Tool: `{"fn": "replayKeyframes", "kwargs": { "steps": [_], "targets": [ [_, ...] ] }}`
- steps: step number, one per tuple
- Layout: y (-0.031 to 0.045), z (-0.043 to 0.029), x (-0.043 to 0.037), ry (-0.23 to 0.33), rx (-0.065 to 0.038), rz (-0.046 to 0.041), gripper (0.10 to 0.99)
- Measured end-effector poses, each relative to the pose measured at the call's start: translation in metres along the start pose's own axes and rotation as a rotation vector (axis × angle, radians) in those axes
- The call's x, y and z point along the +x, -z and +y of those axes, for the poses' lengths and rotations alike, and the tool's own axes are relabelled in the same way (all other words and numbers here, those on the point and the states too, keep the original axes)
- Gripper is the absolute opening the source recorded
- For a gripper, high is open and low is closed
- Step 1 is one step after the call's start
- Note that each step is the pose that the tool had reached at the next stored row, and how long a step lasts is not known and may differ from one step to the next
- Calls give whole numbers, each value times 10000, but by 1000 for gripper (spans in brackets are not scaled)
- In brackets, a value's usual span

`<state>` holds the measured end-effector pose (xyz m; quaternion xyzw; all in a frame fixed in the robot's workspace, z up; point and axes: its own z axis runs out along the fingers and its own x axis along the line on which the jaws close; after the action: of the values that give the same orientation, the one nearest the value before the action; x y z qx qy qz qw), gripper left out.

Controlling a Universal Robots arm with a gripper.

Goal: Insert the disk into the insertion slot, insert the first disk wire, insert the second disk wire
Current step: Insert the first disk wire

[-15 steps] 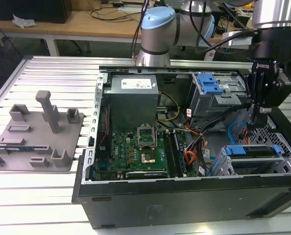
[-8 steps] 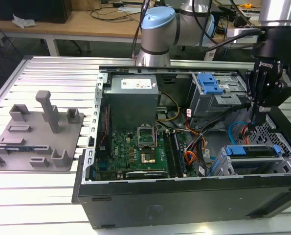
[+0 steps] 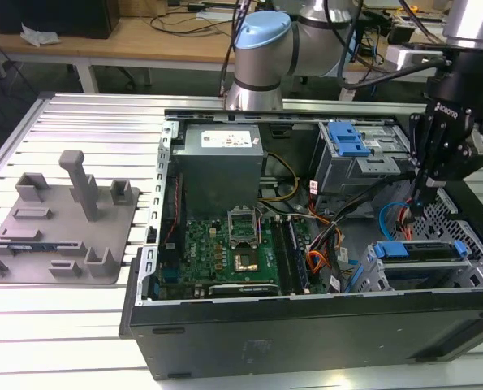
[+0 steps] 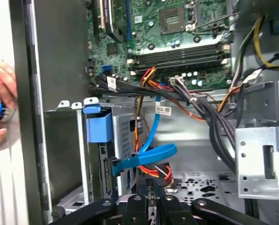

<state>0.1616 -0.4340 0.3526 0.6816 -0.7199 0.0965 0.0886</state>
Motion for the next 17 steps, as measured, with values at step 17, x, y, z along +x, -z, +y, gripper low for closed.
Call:
{"fn": "replayKeyframes", "kwargs": {
  "steps": [17],
  "targets": [
    [-56,-77,537,18,-126,-999,165]
  ]
}}
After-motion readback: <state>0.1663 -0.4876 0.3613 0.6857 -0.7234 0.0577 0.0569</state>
